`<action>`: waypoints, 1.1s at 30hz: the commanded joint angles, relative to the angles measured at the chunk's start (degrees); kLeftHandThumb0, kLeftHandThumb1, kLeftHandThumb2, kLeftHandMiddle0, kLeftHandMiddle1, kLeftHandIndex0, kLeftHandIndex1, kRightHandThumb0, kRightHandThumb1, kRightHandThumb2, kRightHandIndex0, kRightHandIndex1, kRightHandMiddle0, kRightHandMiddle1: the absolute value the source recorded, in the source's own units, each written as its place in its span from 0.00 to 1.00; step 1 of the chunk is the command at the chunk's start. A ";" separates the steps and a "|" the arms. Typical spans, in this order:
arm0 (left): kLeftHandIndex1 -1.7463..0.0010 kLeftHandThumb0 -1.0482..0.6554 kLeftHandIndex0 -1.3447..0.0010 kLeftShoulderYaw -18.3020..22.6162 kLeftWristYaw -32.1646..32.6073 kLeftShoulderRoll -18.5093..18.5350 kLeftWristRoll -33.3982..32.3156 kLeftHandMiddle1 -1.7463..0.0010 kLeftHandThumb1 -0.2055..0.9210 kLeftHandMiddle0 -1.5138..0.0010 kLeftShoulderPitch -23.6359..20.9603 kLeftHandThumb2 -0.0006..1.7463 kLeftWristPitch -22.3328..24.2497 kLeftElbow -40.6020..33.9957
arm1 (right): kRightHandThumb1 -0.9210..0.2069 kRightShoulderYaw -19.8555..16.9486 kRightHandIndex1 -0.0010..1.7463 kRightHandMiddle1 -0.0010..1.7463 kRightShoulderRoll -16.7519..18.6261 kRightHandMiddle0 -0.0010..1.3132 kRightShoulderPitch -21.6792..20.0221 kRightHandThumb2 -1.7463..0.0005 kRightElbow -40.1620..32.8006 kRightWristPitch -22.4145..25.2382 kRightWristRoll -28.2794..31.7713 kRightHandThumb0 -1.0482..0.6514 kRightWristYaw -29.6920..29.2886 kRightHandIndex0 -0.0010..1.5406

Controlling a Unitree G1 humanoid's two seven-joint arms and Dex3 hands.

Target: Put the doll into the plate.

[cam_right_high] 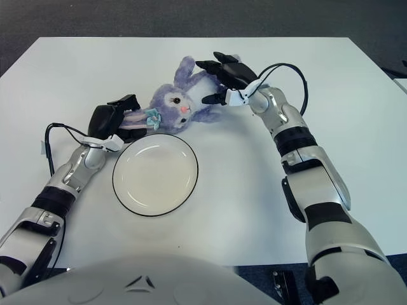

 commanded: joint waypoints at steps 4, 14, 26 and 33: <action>0.00 0.65 0.50 -0.36 -0.50 0.55 0.22 0.00 0.60 0.43 0.56 0.49 -0.41 0.51 | 0.00 0.71 0.00 0.00 0.33 0.15 -0.51 0.80 -1.08 0.99 -1.70 0.05 -0.72 0.01; 0.00 0.65 0.50 -0.39 -0.61 0.48 0.12 0.00 0.60 0.43 0.70 0.49 -0.46 0.24 | 0.00 2.74 0.00 0.00 0.05 0.15 -1.57 0.81 -0.73 3.25 -3.23 0.05 4.15 0.01; 0.00 0.64 0.50 -0.50 -0.78 0.25 0.06 0.00 0.60 0.43 0.95 0.48 -0.34 -0.39 | 0.00 5.23 0.01 0.01 2.30 0.16 -3.10 0.82 6.35 3.75 -3.70 0.06 5.34 0.03; 0.00 0.65 0.50 -0.55 -0.72 0.20 0.22 0.00 0.60 0.43 1.16 0.48 -0.23 -0.75 | 0.00 7.98 0.01 0.01 4.27 0.17 -5.53 0.82 14.27 2.61 -5.81 0.06 2.95 0.03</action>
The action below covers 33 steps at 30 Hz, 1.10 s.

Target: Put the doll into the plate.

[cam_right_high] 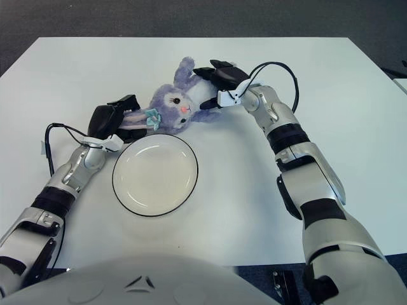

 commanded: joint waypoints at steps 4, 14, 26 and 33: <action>0.00 0.65 0.50 -0.50 -0.59 0.22 0.37 0.00 0.61 0.43 0.99 0.48 -0.22 -0.52 | 0.00 3.30 0.01 0.01 2.05 0.18 -1.57 0.83 7.45 -0.68 -2.13 0.06 0.10 0.03; 0.00 0.65 0.50 -0.42 -0.84 0.10 0.29 0.00 0.61 0.43 1.25 0.48 0.11 -1.23 | 0.00 4.66 0.00 0.01 1.98 0.19 -2.90 0.84 9.81 -0.75 -1.30 0.06 3.51 0.04; 0.00 0.65 0.50 -0.31 -0.76 -0.12 0.36 0.00 0.61 0.43 0.95 0.47 0.37 -0.88 | 0.00 8.34 0.00 0.01 1.86 0.19 -3.92 0.87 10.59 2.44 -4.47 0.08 8.39 0.04; 0.00 0.65 0.50 -0.27 -0.55 -0.12 0.44 0.00 0.61 0.43 0.90 0.47 0.28 -0.65 | 0.01 12.77 0.02 0.05 1.47 0.33 -3.58 0.93 8.02 5.82 -9.26 0.17 4.81 0.15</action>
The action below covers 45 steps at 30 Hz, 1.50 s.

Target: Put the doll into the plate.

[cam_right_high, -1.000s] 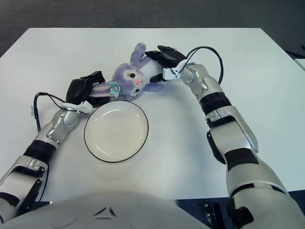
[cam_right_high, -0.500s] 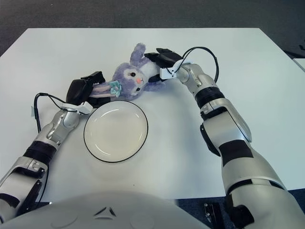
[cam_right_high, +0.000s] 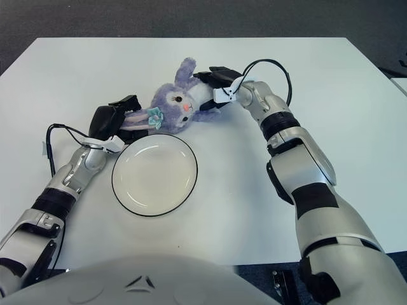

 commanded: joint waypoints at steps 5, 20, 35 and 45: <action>0.00 0.65 0.50 -0.20 -0.13 0.39 0.43 0.00 0.61 0.43 0.44 0.48 -0.03 0.44 | 0.03 6.42 0.05 0.09 -0.22 0.56 4.54 0.99 -2.18 4.72 -8.68 0.27 -4.50 0.35; 0.00 0.65 0.50 0.07 0.20 0.52 0.25 0.00 0.61 0.43 0.37 0.48 -0.48 0.58 | 0.30 0.51 0.78 0.78 1.14 0.51 8.92 0.60 -1.49 5.00 -3.91 0.58 -19.86 0.36; 0.00 0.65 0.50 0.23 0.21 0.54 0.17 0.00 0.61 0.43 0.19 0.48 -0.53 0.67 | 0.65 -0.62 0.95 1.00 0.16 0.41 8.89 0.17 -0.30 1.12 -3.18 0.62 -22.31 0.46; 0.00 0.66 0.50 0.47 0.27 0.48 -0.03 0.00 0.61 0.43 -0.01 0.49 -0.66 0.99 | 0.65 -1.78 0.89 1.00 -0.42 0.40 9.71 0.20 -0.82 -0.30 -2.53 0.62 -25.24 0.49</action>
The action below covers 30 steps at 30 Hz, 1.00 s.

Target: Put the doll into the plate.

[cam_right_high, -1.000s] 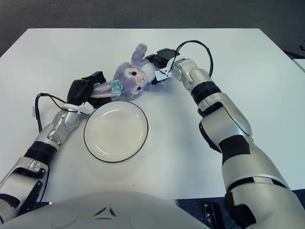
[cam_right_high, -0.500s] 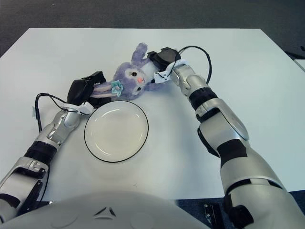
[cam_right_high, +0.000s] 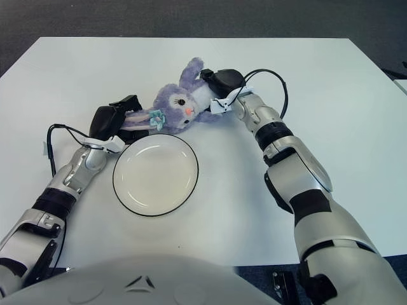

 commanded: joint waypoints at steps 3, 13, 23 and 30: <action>0.00 0.66 0.50 0.60 0.49 0.21 -0.24 0.00 0.60 0.43 0.00 0.49 0.16 0.88 | 0.54 -0.09 0.93 1.00 -1.26 0.48 2.93 0.28 1.06 -0.64 -0.29 0.77 -0.75 0.43; 0.00 0.62 0.51 1.38 1.86 -0.90 -0.81 0.00 0.69 0.43 -0.06 0.37 0.31 1.14 | 0.46 -1.08 0.99 1.00 -1.18 0.50 3.55 0.32 0.67 -0.43 -0.14 0.87 -2.85 0.36; 0.08 0.42 0.64 4.58 0.59 -4.29 -6.75 0.00 0.99 0.55 0.51 0.10 1.61 -0.77 | 0.45 -2.89 1.00 1.00 -1.14 0.47 3.99 0.32 0.22 -0.31 1.27 0.87 -2.88 0.34; 0.28 0.32 0.78 6.58 -1.06 -5.76 -10.15 0.24 1.00 0.69 2.05 0.19 3.47 -4.13 | 0.45 -4.50 1.00 1.00 -1.59 0.45 4.04 0.32 -0.61 -0.37 3.02 0.87 -1.85 0.34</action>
